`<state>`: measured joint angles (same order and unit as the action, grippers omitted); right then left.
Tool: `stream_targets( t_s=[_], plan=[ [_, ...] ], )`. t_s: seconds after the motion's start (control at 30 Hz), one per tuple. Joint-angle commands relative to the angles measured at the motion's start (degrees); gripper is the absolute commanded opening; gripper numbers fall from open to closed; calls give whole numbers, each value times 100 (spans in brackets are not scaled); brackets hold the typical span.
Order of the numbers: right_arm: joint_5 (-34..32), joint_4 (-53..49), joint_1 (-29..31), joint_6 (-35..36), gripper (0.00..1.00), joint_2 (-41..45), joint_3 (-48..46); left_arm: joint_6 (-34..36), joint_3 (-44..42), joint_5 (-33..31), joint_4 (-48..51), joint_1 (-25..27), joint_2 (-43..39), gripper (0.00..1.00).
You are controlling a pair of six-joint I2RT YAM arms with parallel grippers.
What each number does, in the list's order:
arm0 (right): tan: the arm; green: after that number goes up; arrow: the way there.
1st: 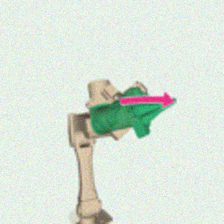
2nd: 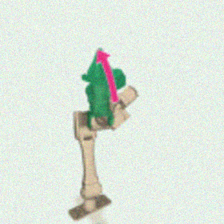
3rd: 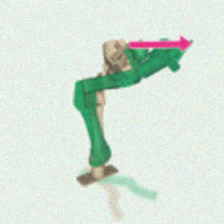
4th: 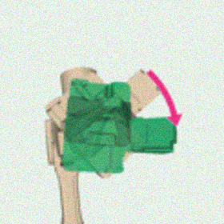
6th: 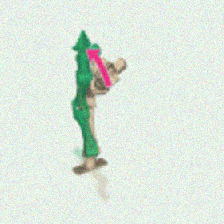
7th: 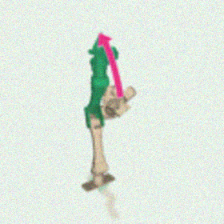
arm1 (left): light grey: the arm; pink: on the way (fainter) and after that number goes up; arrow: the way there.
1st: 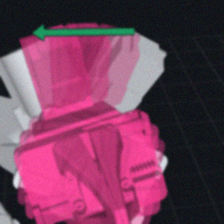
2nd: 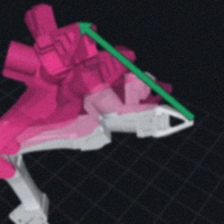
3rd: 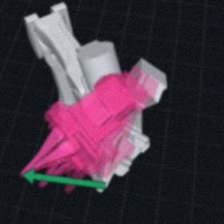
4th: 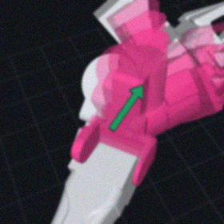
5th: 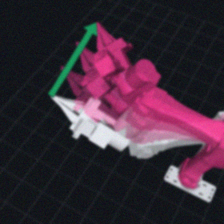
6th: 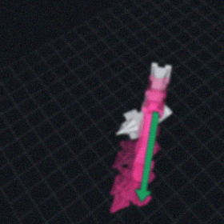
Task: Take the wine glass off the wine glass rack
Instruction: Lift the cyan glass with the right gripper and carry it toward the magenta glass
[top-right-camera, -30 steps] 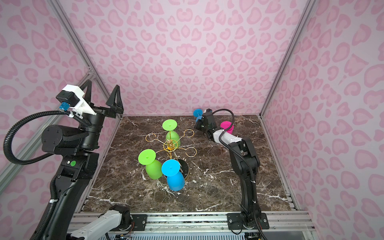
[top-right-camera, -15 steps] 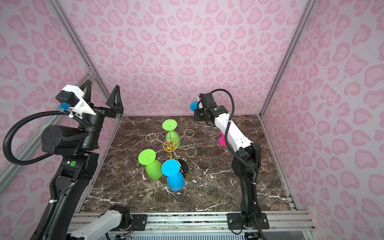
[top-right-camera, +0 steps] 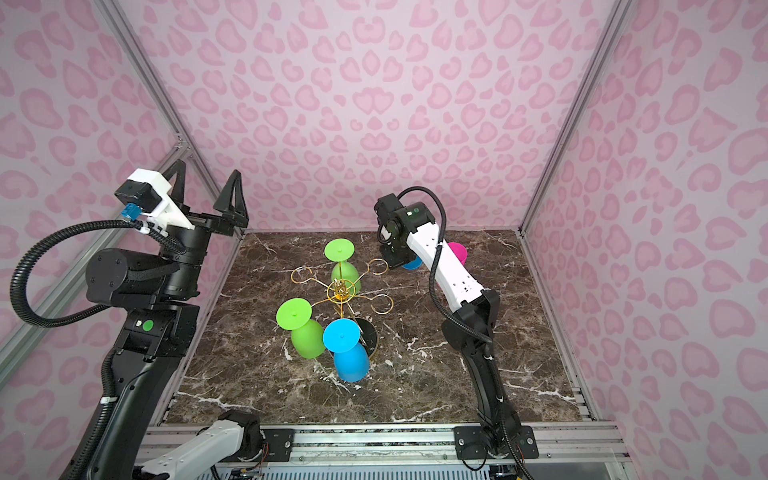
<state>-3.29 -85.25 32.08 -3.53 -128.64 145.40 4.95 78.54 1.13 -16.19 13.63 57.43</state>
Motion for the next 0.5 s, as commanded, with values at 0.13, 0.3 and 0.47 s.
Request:
stream_targets(
  t_s=[0.13,0.3,0.47],
  plan=[
    [-542,-421,65,300,0,404,-539,-56,3,54,-139,26,38,97],
    [-444,-418,60,405,0,537,-921,-73,12,75,-139,51,51,97],
    [-388,-437,87,501,0,644,-1383,-73,10,94,-139,67,58,97]
  ],
)
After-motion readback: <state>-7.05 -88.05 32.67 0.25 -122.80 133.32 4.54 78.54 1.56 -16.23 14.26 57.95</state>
